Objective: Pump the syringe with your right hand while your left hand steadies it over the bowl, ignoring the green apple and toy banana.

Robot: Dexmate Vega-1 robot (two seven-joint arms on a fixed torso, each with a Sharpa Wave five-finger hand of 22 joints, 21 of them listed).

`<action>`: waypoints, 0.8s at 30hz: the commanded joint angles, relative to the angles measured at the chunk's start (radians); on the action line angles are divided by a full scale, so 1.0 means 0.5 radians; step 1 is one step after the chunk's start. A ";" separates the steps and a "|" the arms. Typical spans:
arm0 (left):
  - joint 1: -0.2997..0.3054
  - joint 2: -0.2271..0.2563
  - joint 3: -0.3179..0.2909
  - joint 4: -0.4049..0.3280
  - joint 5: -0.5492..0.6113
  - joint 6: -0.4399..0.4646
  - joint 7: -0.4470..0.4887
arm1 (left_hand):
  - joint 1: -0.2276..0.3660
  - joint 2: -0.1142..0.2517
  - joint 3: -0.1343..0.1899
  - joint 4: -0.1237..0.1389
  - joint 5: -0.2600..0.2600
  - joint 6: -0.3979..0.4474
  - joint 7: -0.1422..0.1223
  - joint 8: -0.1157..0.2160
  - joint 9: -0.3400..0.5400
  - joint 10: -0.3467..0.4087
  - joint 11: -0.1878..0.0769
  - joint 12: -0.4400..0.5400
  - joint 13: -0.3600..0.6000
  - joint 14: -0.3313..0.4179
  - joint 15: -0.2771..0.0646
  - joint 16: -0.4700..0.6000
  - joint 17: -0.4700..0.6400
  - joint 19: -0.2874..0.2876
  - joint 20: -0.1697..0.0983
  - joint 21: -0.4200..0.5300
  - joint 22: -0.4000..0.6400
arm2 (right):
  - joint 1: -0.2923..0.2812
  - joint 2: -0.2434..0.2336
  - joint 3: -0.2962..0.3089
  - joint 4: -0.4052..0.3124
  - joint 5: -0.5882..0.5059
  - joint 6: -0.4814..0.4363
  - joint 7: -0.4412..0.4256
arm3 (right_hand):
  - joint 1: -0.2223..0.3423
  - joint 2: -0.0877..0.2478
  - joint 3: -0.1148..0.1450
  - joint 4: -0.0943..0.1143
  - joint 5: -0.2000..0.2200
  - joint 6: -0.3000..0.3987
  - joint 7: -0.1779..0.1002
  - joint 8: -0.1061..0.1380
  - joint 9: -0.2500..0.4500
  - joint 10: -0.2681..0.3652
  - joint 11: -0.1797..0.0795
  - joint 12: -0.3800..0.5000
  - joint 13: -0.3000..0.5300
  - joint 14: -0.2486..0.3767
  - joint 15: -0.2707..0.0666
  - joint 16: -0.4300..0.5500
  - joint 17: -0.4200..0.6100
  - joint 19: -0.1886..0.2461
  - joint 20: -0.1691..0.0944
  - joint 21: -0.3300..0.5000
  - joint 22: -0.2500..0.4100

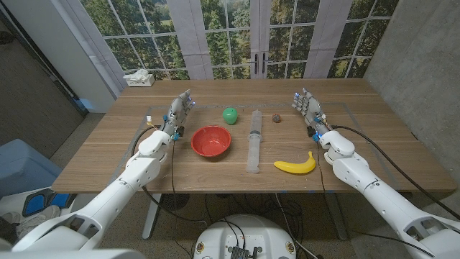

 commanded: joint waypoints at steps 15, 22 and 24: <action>-0.020 0.032 -0.014 -0.019 0.035 -0.085 -0.058 | -0.001 0.100 0.000 -0.029 0.010 -0.047 0.011 0.015 0.010 -0.037 0.010 0.018 0.008 -0.018 -0.089 0.021 0.007 0.005 -0.206 0.017 0.009 | -0.194 -0.022 -0.002 -0.255 -0.112 0.008 -0.222 | 0.000 -0.001 0.012 -0.006 0.006 0.026 -0.002 0.008 0.005 0.016 -0.006 0.012 -0.016 0.017 -0.019 0.013 0.002 0.042 -0.097 -0.017 0.009; 0.015 0.081 0.017 -0.209 0.215 -0.008 0.169 | 0.011 -0.012 -0.063 -0.168 -0.012 -0.034 0.007 0.032 0.013 0.086 0.039 0.052 0.011 0.131 0.021 0.043 0.002 0.103 -0.049 0.040 0.009 | -0.192 -0.039 -0.008 -0.269 -0.149 -0.004 -0.241 | 0.012 0.001 0.022 -0.023 0.006 0.038 0.000 0.012 0.005 0.033 -0.004 0.018 -0.025 0.029 -0.002 0.014 -0.008 0.052 -0.079 -0.032 0.009; 0.026 0.086 0.018 -0.251 0.252 0.009 0.226 | 0.017 -0.024 -0.071 -0.198 -0.016 -0.023 0.001 0.034 0.013 0.105 0.040 0.053 0.011 0.169 0.038 0.046 0.003 0.149 -0.016 0.052 0.010 | -0.197 -0.045 -0.006 -0.277 -0.163 0.000 -0.253 | 0.015 0.001 0.024 -0.030 0.005 0.043 -0.001 0.013 0.005 0.043 0.006 0.022 -0.029 0.032 0.009 0.016 -0.010 0.058 -0.065 -0.038 0.010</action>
